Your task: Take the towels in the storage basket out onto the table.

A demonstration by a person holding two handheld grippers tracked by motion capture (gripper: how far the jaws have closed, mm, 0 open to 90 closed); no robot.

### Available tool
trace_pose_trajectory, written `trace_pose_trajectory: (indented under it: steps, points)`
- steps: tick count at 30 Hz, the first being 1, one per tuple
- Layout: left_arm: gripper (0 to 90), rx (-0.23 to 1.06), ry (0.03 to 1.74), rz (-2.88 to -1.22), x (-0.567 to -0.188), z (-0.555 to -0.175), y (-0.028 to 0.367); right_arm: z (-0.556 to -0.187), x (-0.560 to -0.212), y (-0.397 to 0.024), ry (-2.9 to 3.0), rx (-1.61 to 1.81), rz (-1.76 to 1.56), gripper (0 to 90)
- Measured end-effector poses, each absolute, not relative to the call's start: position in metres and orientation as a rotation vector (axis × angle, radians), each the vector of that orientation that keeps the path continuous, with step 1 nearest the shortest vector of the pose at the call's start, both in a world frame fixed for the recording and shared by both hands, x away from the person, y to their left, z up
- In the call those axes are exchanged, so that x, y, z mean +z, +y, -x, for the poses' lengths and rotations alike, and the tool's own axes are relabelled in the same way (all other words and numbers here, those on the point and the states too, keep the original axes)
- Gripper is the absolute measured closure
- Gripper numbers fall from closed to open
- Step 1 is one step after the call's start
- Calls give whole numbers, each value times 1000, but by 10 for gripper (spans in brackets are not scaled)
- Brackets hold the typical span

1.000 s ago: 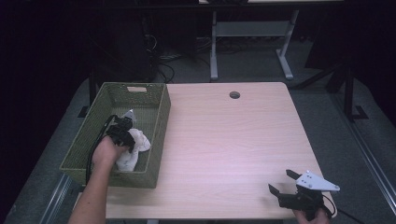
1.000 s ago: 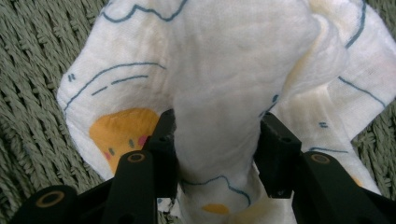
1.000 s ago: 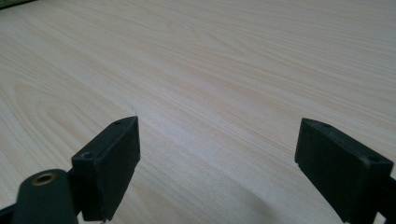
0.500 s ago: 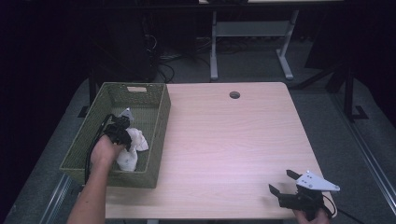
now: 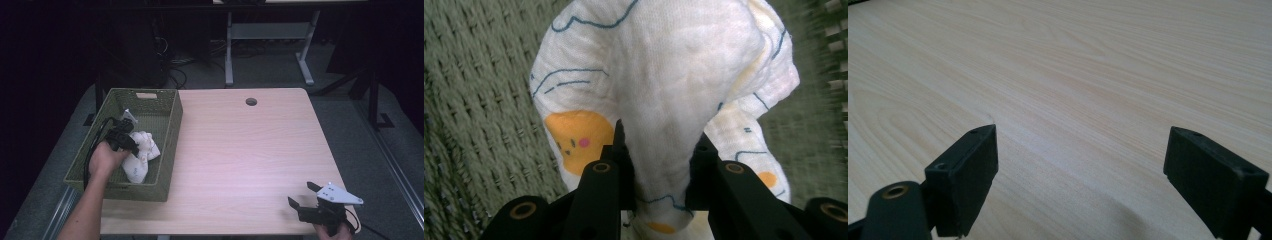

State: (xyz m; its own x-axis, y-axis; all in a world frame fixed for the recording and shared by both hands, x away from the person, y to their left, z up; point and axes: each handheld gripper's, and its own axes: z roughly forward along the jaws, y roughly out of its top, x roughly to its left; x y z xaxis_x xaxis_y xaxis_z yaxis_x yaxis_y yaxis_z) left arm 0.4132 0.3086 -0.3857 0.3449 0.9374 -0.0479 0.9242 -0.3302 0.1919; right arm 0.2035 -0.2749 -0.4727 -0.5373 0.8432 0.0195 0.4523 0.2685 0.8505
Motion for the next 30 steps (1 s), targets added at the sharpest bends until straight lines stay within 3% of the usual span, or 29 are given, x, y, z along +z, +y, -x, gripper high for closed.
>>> trace_pose_trajectory:
  steps: [30]
  points:
    - [716, -94, 1604, -2082, -342, -396, 361, -204, -473, -275, 2093, 1186, -1182, 137]
